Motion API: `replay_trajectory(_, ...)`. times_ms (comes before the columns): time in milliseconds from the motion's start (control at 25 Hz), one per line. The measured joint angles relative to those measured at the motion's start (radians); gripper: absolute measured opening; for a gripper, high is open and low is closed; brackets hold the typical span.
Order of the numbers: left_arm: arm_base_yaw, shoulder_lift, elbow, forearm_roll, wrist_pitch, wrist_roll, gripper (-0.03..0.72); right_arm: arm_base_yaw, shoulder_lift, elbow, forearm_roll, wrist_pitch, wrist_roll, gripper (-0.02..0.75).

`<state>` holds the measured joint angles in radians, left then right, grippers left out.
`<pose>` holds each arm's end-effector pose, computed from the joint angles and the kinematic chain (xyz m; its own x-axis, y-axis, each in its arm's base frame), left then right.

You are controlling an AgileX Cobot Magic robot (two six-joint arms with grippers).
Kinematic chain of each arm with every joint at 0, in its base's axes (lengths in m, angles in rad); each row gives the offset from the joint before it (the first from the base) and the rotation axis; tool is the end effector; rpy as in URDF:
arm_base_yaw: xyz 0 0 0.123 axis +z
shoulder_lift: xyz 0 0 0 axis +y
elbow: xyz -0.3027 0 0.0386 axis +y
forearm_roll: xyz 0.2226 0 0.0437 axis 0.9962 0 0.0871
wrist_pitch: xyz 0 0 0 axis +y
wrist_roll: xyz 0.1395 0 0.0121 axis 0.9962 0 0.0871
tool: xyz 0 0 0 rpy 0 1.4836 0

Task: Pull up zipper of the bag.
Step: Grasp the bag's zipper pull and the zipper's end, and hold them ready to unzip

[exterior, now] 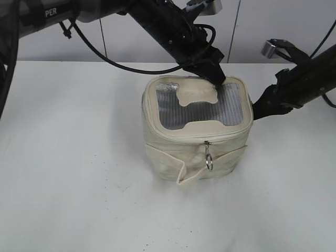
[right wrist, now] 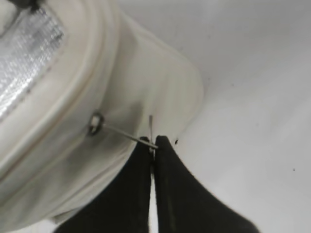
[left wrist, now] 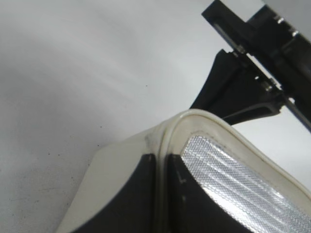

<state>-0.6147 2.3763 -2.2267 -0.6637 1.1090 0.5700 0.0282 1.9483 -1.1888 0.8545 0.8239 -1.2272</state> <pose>0.3865 -0.3674 0.2124 -0.5347 0.6149 -0.5797 0.8450 0.3966 -0.3587 0.3690 0.0880 0.1566 -0.7164 -0.4660 -0.5192 -0.6635 0.6852 0.3005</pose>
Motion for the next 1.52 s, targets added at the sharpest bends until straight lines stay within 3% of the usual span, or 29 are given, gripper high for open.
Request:
replay_trajectory(120,0.0,0.0,0.0,0.0,-0.004,0.001,0.042,0.0,-0.041,0.0,-0.078,0.026,0.092,0.005)
replay_trajectory(480,0.0,0.0,0.0,0.0,-0.004,0.001,0.042,0.012,-0.115,0.0,-0.172,0.15,0.248,0.005)
replay_trajectory(840,-0.002,0.0,0.0,0.007,-0.006,-0.026,0.042,0.129,-0.277,0.093,-0.374,0.175,0.472,0.005)
replay_trajectory(1120,-0.003,0.0,0.0,0.017,-0.009,-0.038,0.042,0.291,-0.426,0.227,-0.407,0.147,0.593,0.005)
replay_trajectory(1360,-0.003,0.0,0.0,0.018,-0.007,-0.042,0.041,0.513,-0.432,0.223,-0.361,0.01,0.636,0.005)
replay_trajectory(1520,-0.003,0.0,0.0,0.02,0.01,-0.042,0.041,0.611,-0.366,0.163,-0.356,-0.033,0.644,0.005)
